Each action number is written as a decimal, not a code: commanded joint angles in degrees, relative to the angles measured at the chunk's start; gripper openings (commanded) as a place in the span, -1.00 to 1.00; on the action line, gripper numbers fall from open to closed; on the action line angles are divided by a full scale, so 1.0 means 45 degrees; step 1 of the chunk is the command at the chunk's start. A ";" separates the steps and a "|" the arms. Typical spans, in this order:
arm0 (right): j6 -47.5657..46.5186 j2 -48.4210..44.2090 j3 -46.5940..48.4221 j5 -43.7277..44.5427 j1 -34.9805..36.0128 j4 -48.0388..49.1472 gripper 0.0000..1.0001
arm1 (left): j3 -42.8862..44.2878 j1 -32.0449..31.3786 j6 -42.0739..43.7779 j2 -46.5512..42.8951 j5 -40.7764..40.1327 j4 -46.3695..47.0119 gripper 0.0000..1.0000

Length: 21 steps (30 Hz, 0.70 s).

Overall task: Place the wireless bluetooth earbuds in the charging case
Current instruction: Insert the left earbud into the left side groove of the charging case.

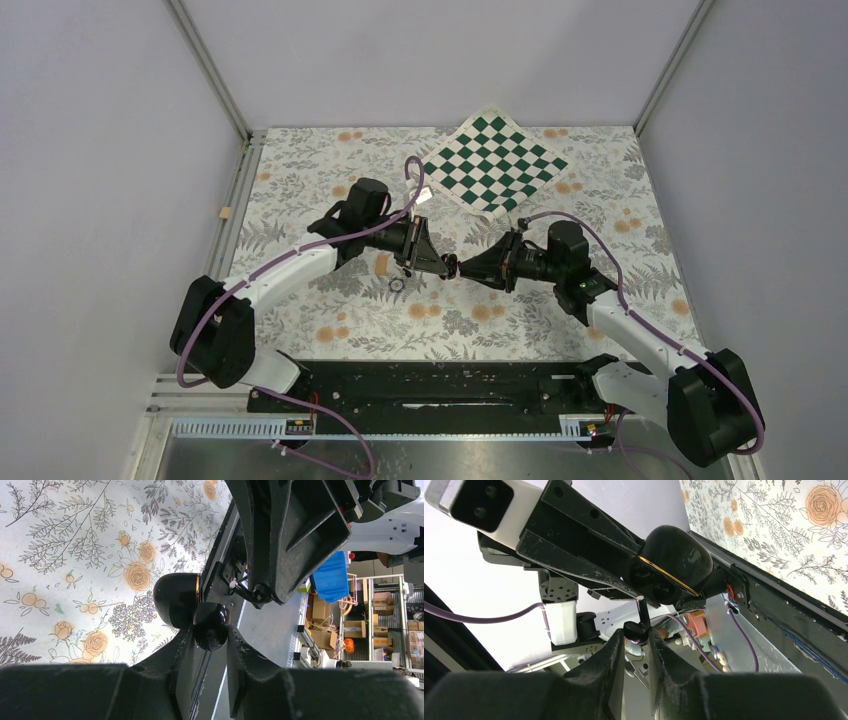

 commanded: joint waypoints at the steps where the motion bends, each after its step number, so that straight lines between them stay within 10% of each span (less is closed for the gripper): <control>1: -0.0464 -0.0190 0.0311 -0.0771 -0.0066 -0.0084 -1.00 | 0.0271 0.0075 0.0017 -0.0158 0.0441 0.0722 -1.00; 21: -0.0440 0.0484 0.0426 -0.1591 0.0167 0.0750 -1.00 | 0.0181 0.0094 -0.0562 -0.0158 0.0409 0.1331 -1.00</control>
